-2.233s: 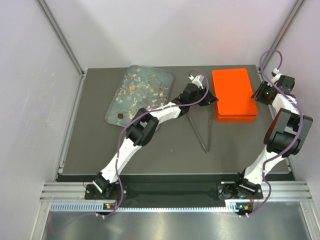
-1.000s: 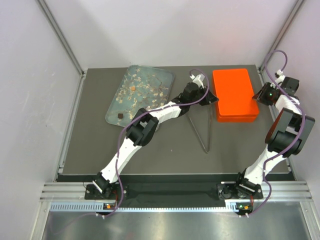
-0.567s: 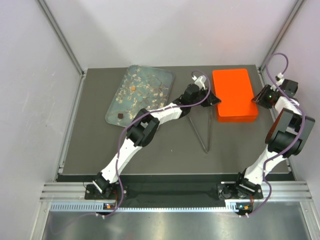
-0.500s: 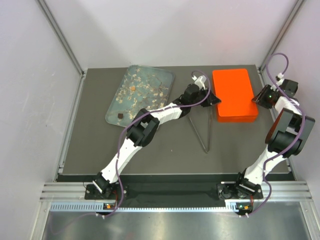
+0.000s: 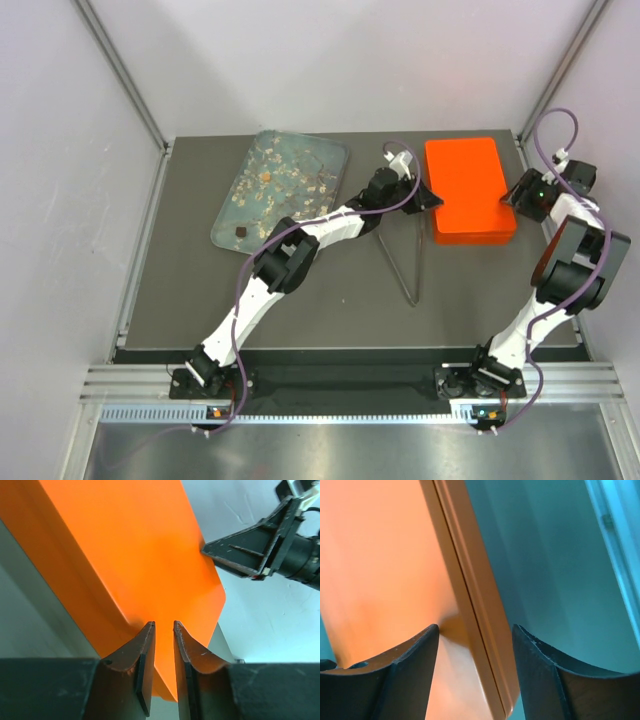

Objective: Pack the chocolate

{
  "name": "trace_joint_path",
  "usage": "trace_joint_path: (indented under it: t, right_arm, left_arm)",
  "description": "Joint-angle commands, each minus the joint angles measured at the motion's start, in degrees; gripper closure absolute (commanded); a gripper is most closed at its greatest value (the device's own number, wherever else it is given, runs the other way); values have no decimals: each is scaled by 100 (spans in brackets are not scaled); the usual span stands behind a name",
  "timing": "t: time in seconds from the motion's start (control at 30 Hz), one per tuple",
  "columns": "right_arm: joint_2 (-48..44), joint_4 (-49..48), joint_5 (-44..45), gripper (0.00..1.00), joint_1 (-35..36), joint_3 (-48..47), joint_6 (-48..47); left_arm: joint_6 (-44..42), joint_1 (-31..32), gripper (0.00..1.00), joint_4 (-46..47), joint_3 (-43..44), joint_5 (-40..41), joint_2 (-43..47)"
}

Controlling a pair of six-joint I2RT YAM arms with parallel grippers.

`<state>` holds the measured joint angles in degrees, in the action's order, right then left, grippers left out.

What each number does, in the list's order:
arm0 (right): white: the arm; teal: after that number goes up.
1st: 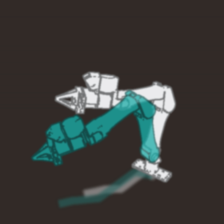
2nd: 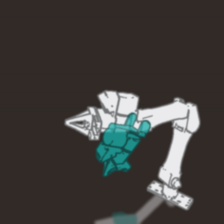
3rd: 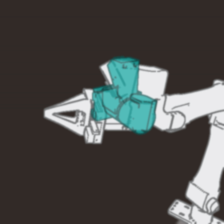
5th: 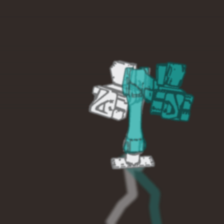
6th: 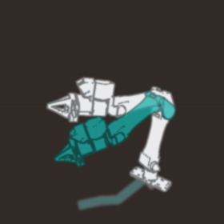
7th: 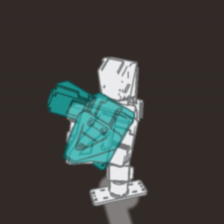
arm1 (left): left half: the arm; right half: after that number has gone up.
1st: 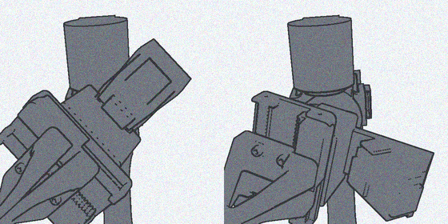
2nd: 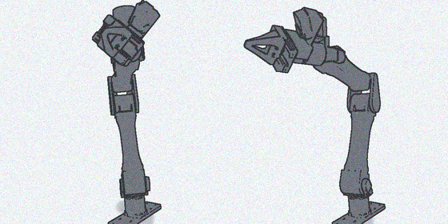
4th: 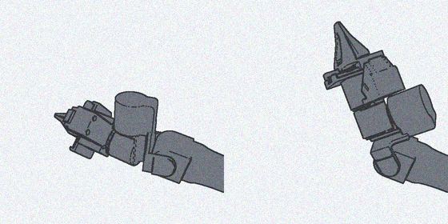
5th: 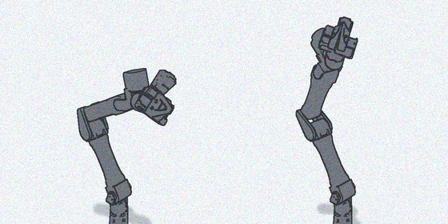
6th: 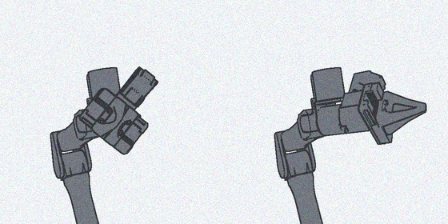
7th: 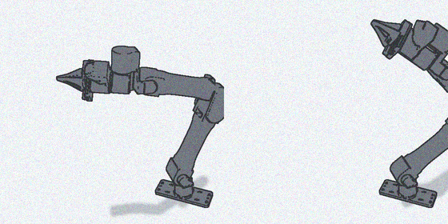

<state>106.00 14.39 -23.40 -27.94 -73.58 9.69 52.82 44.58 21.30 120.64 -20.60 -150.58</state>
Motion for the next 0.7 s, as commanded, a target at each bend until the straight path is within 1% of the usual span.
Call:
trace_joint_path:
  t: [0.0,0.07,0.17,0.2,0.3,0.4,0.57,0.63,0.67]
  right_arm:
    - [228,-7,-489,39,-80,-148,41]
    - [290,-68,-674,40,-80,-34,129]
    - [343,-279,-938,45,-88,238,269]
    - [334,-410,-1052,50,-97,343,305]
    - [325,-577,-1184,59,-132,528,472]
    - [281,-639,-1115,68,-202,660,586]
    - [281,-639,-886,71,-343,836,639]
    - [273,-657,-833,70,-352,889,604]
    - [290,-683,-850,69,-352,898,613]
  left_arm:
    - [71,25,74,603,232,-120,-15]
    - [88,16,74,586,293,-111,-76]
    - [123,16,74,577,372,-93,-155]
    - [132,25,74,560,399,-76,-164]
    - [115,16,74,524,452,-23,-226]
    - [123,7,74,498,478,-40,-261]
    - [88,7,73,428,417,-119,-156]
    - [53,-10,69,401,364,-128,-68]
    - [45,-28,69,401,294,-120,-24]
